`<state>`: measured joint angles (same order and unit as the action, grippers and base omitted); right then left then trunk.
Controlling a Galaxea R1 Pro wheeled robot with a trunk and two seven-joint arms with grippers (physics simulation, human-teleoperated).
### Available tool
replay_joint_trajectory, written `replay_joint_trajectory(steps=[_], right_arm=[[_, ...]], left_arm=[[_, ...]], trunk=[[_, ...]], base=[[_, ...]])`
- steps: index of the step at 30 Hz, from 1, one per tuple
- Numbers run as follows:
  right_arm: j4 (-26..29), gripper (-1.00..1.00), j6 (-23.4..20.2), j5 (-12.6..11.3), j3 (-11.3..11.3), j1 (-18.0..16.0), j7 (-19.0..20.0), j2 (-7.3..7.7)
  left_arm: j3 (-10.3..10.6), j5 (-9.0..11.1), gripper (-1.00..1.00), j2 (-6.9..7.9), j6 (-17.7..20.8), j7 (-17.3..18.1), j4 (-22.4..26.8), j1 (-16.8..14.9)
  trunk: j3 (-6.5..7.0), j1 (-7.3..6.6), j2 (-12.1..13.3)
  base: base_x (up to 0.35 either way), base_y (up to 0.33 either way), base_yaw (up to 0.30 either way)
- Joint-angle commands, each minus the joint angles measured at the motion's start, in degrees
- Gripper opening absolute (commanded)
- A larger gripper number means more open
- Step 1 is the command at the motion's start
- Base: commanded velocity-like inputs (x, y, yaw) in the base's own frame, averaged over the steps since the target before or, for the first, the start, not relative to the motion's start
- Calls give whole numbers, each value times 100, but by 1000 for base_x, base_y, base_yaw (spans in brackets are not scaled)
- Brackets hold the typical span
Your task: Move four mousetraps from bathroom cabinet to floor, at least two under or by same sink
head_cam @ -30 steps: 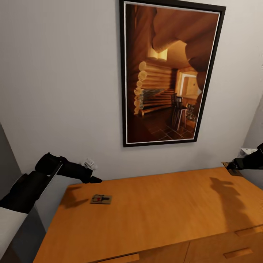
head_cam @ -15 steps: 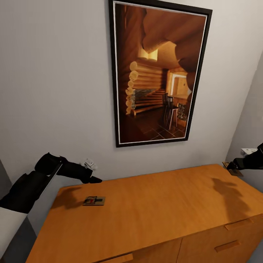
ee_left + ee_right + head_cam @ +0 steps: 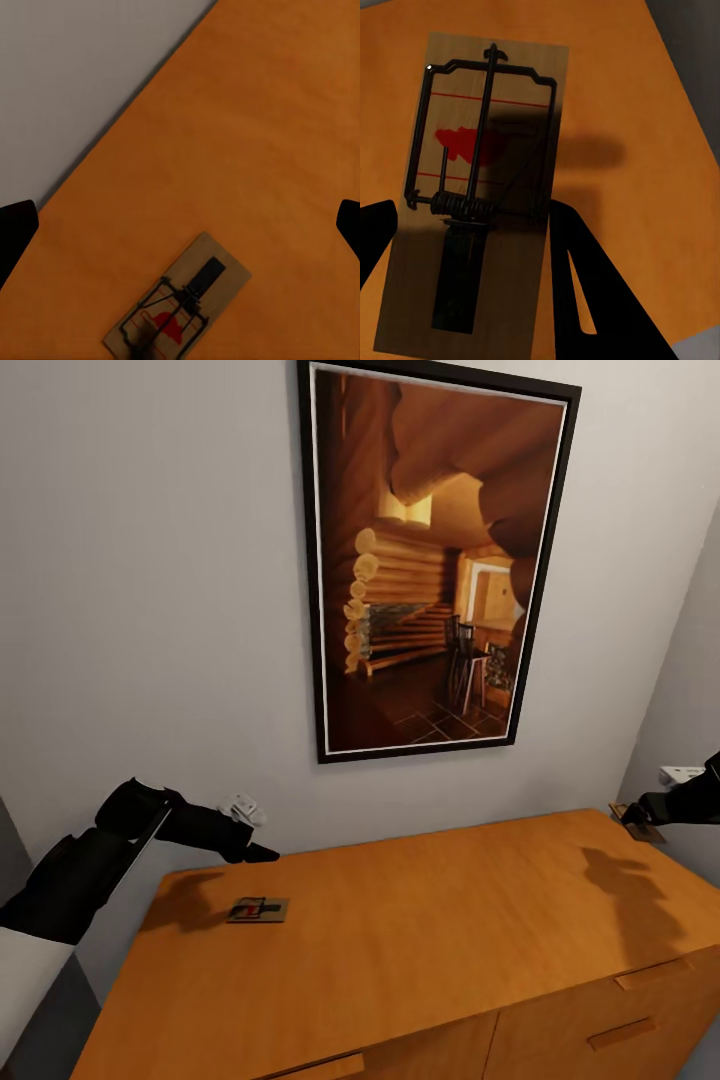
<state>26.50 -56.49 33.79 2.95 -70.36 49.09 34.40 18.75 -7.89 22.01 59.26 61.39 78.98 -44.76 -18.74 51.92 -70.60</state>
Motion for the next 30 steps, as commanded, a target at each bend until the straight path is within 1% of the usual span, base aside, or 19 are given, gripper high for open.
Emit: replay_joint_trajectory(steps=[1,12,17,22,25,30], right_arm=[[6,-100,-29,47,30,-4,30,-5],[12,-100,-29,24,54,-4,26,-8],[13,-100,-25,22,56,-4,23,0],[13,-100,7,22,62,-4,28,17],[13,-100,46,22,64,-4,31,25],[13,-100,84,22,65,-4,27,24]], left_arm=[[4,-59,100,3,33,58,5,-7],[0,-46,100,-14,35,-35,-57,-7],[6,-121,100,-21,10,-80,-27,-7],[-5,-291,100,-40,6,-150,-22,-7],[-20,-315,100,-38,19,-146,-16,-7],[-9,-303,100,-15,23,-112,-7,-7]], trunk=[[-8,0,-5],[-8,0,-5],[-8,0,-5],[-8,0,-5],[-8,0,-5],[-8,0,-5]], base=[[0,0,0],[0,0,0],[0,0,0],[0,0,-1],[0,0,-47],[0,0,-171]])
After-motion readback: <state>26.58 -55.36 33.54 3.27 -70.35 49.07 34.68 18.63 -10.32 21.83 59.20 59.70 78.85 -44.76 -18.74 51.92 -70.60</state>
